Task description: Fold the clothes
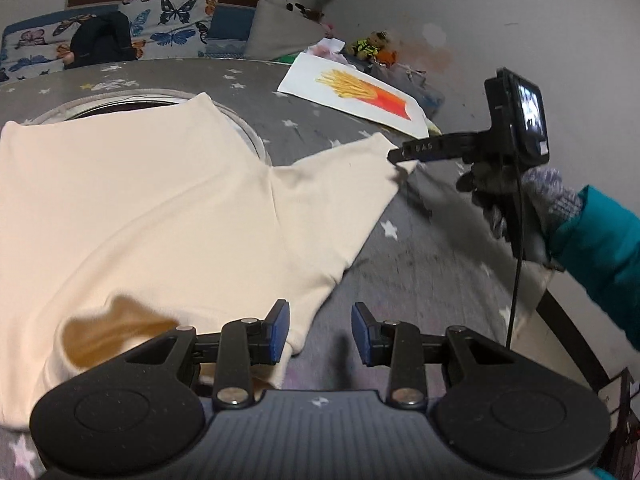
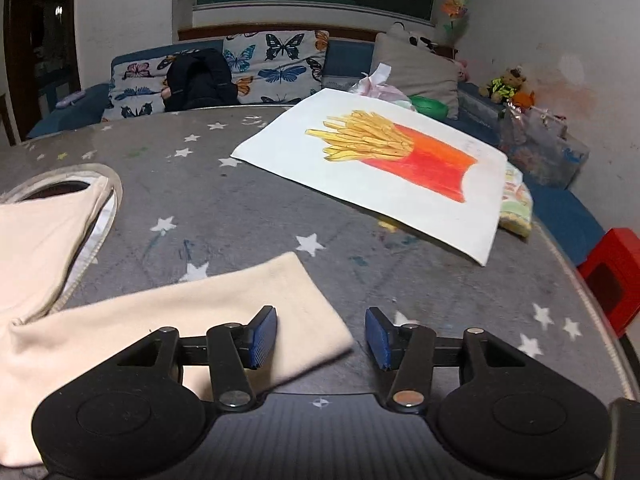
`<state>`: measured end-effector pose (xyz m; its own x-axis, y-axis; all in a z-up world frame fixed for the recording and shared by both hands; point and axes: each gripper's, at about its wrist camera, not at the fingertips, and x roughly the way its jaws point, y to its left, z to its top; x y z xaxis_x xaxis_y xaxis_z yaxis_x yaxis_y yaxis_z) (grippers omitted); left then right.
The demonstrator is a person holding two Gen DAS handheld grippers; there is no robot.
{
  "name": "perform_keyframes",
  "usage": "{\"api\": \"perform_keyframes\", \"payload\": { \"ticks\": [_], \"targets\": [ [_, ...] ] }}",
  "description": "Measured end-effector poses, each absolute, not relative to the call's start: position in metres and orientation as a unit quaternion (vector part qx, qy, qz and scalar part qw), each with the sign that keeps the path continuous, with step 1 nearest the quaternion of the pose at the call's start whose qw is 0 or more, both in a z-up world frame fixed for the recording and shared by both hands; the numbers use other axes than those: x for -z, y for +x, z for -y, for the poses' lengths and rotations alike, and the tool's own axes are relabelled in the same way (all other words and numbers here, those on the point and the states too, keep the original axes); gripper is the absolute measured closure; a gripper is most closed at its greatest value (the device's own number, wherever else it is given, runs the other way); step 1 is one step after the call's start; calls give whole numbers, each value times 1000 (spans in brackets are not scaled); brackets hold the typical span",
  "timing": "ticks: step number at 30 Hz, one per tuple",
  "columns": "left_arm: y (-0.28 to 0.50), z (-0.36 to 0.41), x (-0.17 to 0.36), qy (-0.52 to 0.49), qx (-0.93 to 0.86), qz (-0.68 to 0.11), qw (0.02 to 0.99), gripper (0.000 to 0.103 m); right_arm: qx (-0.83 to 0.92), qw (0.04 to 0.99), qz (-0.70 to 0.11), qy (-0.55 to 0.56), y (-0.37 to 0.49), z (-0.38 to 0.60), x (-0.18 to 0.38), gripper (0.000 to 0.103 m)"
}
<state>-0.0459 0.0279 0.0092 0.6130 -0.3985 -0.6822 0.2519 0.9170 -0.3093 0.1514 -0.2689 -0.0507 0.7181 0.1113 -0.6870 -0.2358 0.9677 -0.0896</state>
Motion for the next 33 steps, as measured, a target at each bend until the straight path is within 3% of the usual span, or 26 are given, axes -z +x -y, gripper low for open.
{"api": "perform_keyframes", "payload": {
  "ticks": [11,21,22,23,25,30,31,33],
  "targets": [
    [-107,-93,-43,-83,71,-341,934,68,-287,897,-310,-134,60,216,13,50],
    [-98,-107,-37,-91,29,-341,935,67,-479,801,-308,-184,-24,137,17,56],
    [-97,-106,-36,-89,30,-343,935,73,-482,797,-313,-186,-27,132,20,58],
    [-97,-105,-35,-86,30,-345,934,88,-484,794,-314,-190,-30,129,24,60],
    [-101,-104,-34,-82,36,-346,934,98,-485,791,-317,-197,-34,123,31,66],
    [-113,-102,-35,-72,56,-346,934,101,-480,789,-322,-208,-40,120,41,73],
    [-115,-101,-35,-70,60,-346,934,101,-481,790,-319,-208,-39,119,41,83],
    [-119,-101,-35,-66,65,-347,933,101,-483,790,-315,-207,-41,120,40,92]
  ]
}}
